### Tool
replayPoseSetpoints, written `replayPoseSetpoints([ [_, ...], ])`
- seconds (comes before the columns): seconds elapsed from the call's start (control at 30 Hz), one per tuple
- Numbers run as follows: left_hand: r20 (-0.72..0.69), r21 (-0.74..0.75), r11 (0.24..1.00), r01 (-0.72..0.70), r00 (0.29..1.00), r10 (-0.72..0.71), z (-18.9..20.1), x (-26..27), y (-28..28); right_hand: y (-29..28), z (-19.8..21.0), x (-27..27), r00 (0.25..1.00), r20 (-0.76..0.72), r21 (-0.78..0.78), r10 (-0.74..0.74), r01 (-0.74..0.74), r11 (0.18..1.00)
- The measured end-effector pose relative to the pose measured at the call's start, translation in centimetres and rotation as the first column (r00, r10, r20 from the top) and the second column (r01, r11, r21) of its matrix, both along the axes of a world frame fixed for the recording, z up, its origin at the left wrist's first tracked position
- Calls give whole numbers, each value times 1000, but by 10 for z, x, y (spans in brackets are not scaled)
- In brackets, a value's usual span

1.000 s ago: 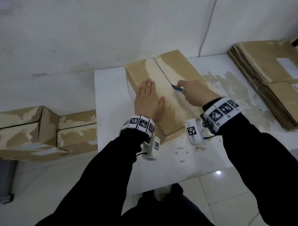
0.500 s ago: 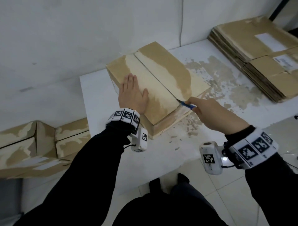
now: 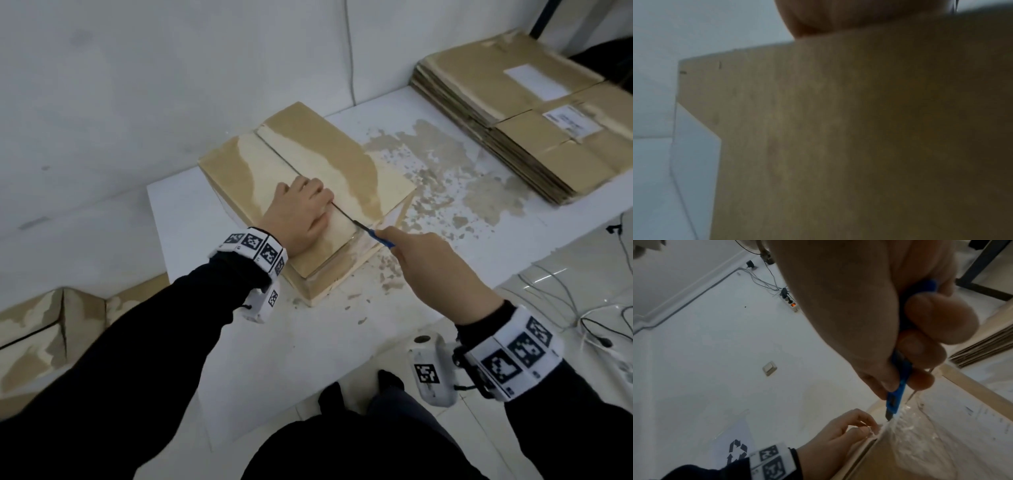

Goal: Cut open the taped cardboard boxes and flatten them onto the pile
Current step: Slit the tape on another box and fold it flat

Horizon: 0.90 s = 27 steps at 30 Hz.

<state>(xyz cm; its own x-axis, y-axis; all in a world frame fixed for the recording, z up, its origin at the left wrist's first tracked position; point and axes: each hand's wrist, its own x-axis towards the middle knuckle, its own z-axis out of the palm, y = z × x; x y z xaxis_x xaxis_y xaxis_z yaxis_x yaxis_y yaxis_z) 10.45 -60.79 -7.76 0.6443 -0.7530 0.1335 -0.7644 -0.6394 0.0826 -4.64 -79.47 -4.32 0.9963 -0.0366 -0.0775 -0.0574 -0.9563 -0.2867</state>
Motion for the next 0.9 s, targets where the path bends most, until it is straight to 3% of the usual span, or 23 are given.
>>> replayPoseSetpoints([
  [0.2,-20,-22,989,146,989,-147,-4,23,5,-8,1,9,999,-33,147,-15,20,989],
  [0.33,-27,-67,985,157,987,-159,-6,28,-5,1,0,5,1000,-8,-6,-14,14,1000],
  [0.4,-37,-128,979,157,986,-163,-7,29,-8,-1,-1,6,998,-46,141,-40,46,989],
  [0.5,-41,-218,963,158,984,-171,-6,31,-7,-14,-2,10,993,-94,423,-66,100,901],
  [0.73,7,-278,952,131,991,-134,-5,30,-10,-15,0,17,980,-176,550,-92,176,816],
  [0.9,5,-321,938,127,991,-132,-4,29,-10,-17,2,22,958,-279,718,-65,253,648],
])
